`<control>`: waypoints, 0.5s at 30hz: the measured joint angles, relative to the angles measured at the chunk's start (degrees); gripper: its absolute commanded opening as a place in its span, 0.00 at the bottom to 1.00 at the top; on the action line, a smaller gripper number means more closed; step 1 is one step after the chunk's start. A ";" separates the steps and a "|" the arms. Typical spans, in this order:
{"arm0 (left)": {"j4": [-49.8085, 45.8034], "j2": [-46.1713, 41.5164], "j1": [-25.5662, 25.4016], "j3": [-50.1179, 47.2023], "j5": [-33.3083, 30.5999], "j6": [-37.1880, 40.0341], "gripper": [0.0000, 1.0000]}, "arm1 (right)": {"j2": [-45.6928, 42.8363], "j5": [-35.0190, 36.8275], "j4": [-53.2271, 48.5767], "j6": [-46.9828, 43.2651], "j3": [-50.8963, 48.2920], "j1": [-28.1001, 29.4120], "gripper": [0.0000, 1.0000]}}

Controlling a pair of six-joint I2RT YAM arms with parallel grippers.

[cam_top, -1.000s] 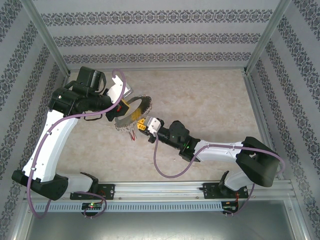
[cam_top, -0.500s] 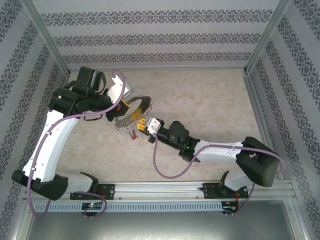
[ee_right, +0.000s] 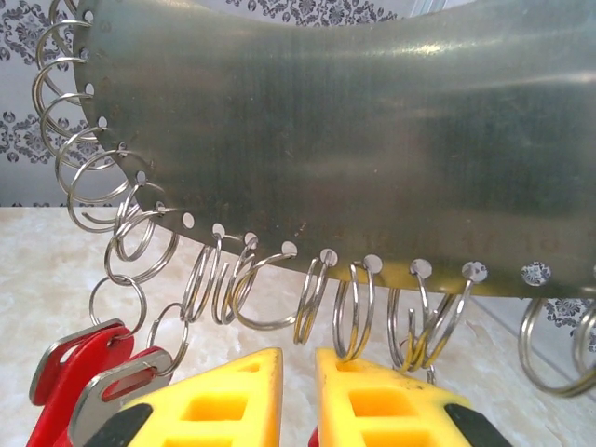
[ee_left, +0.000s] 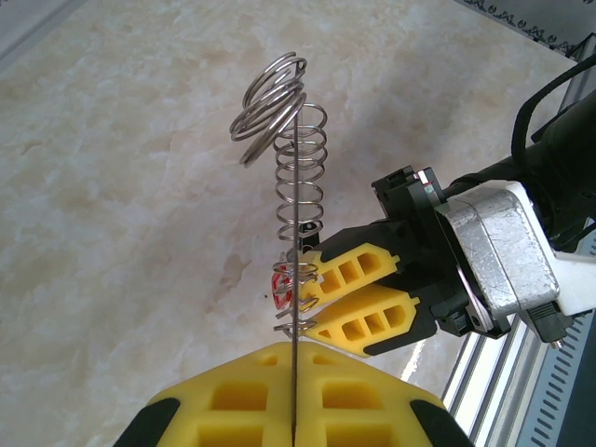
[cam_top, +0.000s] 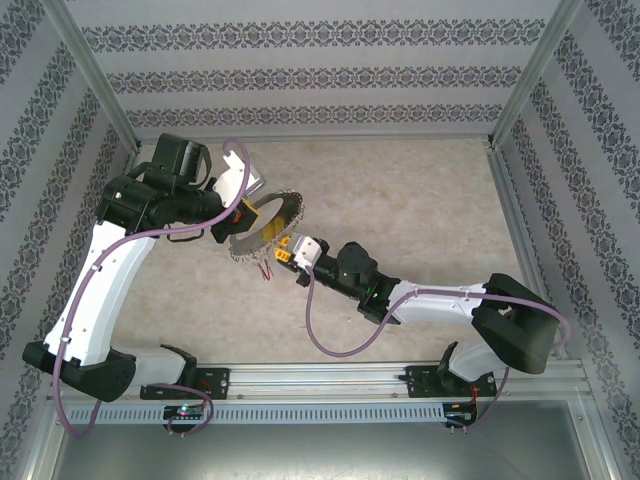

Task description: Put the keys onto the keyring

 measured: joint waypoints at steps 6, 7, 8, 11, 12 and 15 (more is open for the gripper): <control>0.00 0.00 -0.13 0.00 0.22 0.00 0.00 | -0.02 -0.04 0.04 0.00 0.00 0.00 0.17; 0.02 0.00 -0.13 0.00 0.22 0.00 0.00 | -0.02 -0.07 0.02 0.00 0.00 0.00 0.17; 0.02 0.00 -0.13 0.00 0.22 0.00 0.00 | -0.02 -0.07 0.02 0.00 0.00 0.00 0.17; 0.00 0.00 -0.13 0.00 0.22 0.00 0.00 | -0.02 -0.20 0.04 0.02 0.00 0.00 0.17; 0.02 0.00 -0.13 0.00 0.24 0.00 0.00 | -0.02 -0.31 0.04 0.02 0.00 0.00 0.17; 0.04 0.00 -0.13 -0.09 0.24 -0.02 0.00 | -0.02 -0.48 0.09 0.04 0.00 0.00 0.17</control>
